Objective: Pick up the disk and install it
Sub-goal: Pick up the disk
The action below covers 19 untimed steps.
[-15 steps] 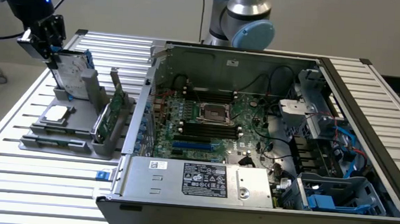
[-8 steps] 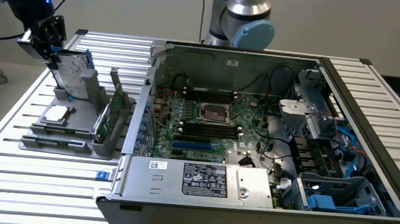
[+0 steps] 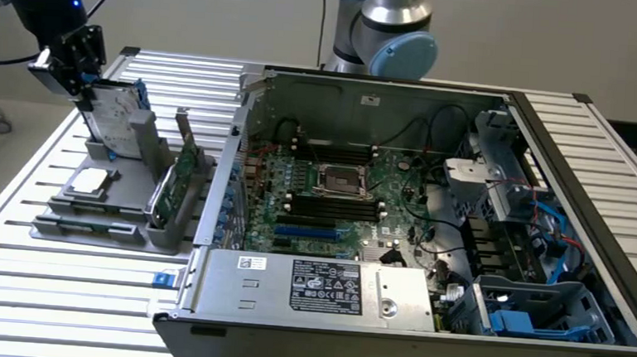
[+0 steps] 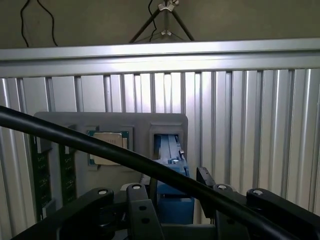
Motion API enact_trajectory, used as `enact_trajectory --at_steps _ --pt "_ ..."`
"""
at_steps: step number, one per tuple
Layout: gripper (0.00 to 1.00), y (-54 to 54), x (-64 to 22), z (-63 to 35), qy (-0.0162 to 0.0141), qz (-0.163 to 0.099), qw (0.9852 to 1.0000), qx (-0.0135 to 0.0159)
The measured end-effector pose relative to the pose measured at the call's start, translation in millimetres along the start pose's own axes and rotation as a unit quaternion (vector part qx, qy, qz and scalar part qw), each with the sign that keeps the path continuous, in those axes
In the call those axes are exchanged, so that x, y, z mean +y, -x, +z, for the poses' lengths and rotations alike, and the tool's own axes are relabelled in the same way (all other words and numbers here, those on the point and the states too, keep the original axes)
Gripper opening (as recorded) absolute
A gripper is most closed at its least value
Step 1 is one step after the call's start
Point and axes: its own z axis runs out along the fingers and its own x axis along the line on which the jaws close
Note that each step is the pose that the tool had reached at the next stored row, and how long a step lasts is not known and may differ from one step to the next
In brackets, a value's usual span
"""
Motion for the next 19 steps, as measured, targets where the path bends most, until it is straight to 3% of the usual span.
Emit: enact_trajectory --at_steps 13,19 --pt "0.48 -2.1 -0.4 0.1 0.0012 0.005 1.0000 -0.0079" --pt "0.46 -2.2 -0.9 0.1 0.0019 0.007 0.9999 -0.0099"
